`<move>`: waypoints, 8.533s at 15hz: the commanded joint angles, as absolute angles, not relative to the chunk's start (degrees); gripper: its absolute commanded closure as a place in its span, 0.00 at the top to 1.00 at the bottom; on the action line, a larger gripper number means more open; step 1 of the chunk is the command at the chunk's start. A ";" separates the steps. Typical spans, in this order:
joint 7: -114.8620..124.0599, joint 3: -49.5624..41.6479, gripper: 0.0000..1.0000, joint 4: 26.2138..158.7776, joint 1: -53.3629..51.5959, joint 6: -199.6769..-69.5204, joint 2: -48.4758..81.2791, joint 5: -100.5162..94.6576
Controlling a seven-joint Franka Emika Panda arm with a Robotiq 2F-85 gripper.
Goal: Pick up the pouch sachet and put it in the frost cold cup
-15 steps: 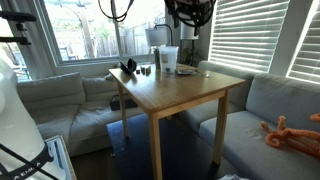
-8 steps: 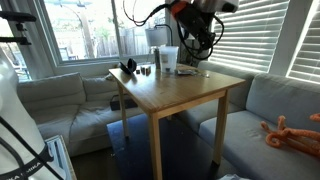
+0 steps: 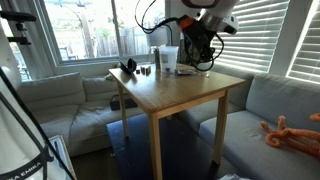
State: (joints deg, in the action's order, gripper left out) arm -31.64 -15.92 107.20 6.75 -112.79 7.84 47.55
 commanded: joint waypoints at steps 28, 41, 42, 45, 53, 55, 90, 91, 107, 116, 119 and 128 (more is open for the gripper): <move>-25.97 -2.71 0.83 77.82 16.38 -102.24 36.61 51.69; -21.20 -1.80 0.29 70.01 15.77 -96.04 41.86 48.45; -21.16 -1.65 0.22 69.76 15.81 -95.92 42.03 48.37; -20.96 -1.27 0.01 69.18 15.90 -95.66 42.40 47.71; -21.66 -0.05 0.00 68.81 15.72 -94.69 42.24 47.53; -22.05 0.15 0.00 69.90 15.23 -94.73 40.83 47.15; -33.37 0.53 0.00 121.29 -1.70 -148.50 -11.80 13.01; -33.88 0.60 0.00 122.09 -2.48 -149.90 -12.43 12.04; -36.83 2.78 0.00 124.20 -6.66 -164.62 -9.97 2.18; -43.19 2.57 0.00 120.04 -9.11 -164.48 -4.71 4.46; -42.69 2.74 0.00 117.81 -9.03 -161.74 -2.28 4.58; -40.48 4.54 0.00 111.49 -6.93 -150.60 5.35 3.51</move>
